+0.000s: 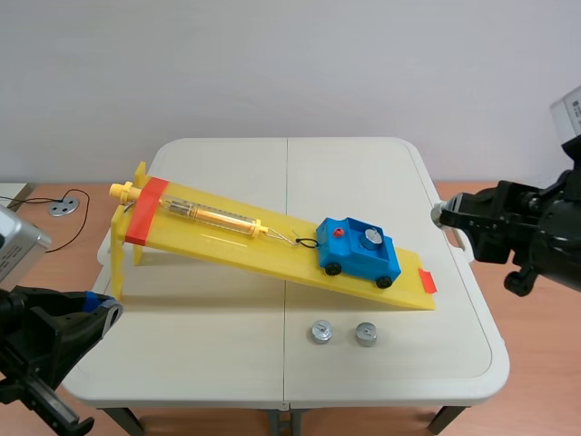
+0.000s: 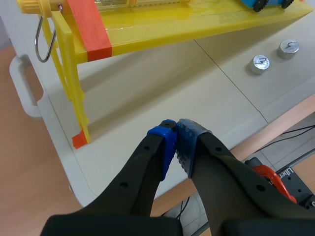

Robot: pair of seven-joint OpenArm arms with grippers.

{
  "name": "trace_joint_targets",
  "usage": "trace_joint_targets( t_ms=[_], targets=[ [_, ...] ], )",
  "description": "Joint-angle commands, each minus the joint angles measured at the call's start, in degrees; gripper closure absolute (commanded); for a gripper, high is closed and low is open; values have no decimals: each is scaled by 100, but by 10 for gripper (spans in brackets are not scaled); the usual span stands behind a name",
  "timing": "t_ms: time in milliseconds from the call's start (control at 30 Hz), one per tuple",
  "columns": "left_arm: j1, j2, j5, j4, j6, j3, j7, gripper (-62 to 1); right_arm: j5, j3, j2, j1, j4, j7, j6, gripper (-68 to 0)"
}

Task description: Place the four metal weights on the blue cart on the ramp.

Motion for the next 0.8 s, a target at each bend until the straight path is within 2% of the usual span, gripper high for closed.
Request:
trace_joint_targets(
  t_ms=[0,333,767],
  targets=[
    [-96,44,-295,260,-120,-37,-588,-27,369,-107,35,675,-79,671,155,-6],
    [-96,44,-295,260,-120,-37,-588,-28,306,-389,-219,1611,-1220,673,177,-6],
    [-96,44,-295,260,-120,-37,-588,-28,-109,-758,-505,2153,-2033,846,168,-6]
  ],
)
